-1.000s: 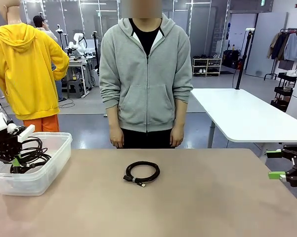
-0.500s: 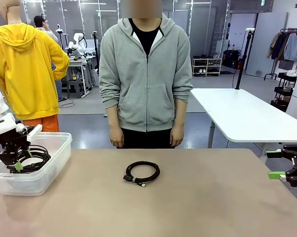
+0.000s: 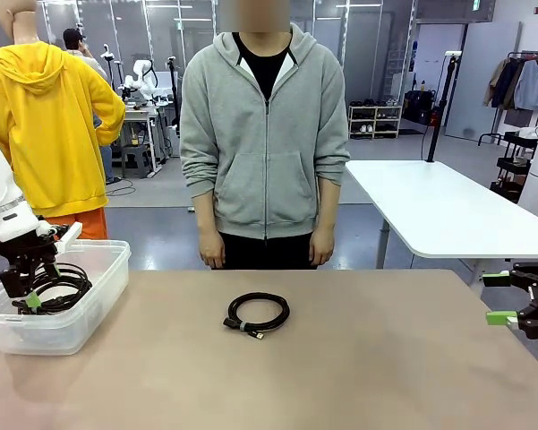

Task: Organize and store the cables.
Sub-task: Place the USB Extension Cable into the Organizing box.

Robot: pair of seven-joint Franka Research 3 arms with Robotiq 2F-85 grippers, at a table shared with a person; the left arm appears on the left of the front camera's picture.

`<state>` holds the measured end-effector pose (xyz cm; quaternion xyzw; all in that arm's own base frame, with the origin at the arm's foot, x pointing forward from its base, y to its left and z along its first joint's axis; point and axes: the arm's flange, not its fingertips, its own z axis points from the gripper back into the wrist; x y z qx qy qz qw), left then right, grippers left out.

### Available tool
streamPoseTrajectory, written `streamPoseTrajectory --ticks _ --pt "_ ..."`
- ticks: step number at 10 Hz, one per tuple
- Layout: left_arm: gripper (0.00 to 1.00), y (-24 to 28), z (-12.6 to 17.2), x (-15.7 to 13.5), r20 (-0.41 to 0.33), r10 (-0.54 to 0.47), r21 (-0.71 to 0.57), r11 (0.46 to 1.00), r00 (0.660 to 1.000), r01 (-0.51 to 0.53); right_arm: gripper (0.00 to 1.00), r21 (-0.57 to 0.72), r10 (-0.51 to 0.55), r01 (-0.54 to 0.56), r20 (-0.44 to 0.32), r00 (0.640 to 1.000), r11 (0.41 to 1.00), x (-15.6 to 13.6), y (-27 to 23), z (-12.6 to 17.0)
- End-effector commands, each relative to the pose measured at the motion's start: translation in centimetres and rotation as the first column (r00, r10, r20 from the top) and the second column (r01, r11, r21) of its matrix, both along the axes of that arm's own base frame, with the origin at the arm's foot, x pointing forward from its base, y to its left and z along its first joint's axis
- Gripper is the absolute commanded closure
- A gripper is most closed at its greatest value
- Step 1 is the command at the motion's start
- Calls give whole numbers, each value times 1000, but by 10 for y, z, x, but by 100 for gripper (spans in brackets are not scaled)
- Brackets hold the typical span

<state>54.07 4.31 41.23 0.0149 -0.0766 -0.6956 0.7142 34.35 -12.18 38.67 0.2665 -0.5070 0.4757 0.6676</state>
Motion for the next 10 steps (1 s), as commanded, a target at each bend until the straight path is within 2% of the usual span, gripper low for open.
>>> streamPoseTrajectory --ticks 1,10 --pt "0 -2 -1 1 3 -16 -14 1000 1000 16 0 15 -18 19 -14 1000 1000 1 3 5" --pt "0 -2 -1 1 3 -16 -14 1000 1000 16 0 15 -18 19 -14 1000 1000 1 3 5"
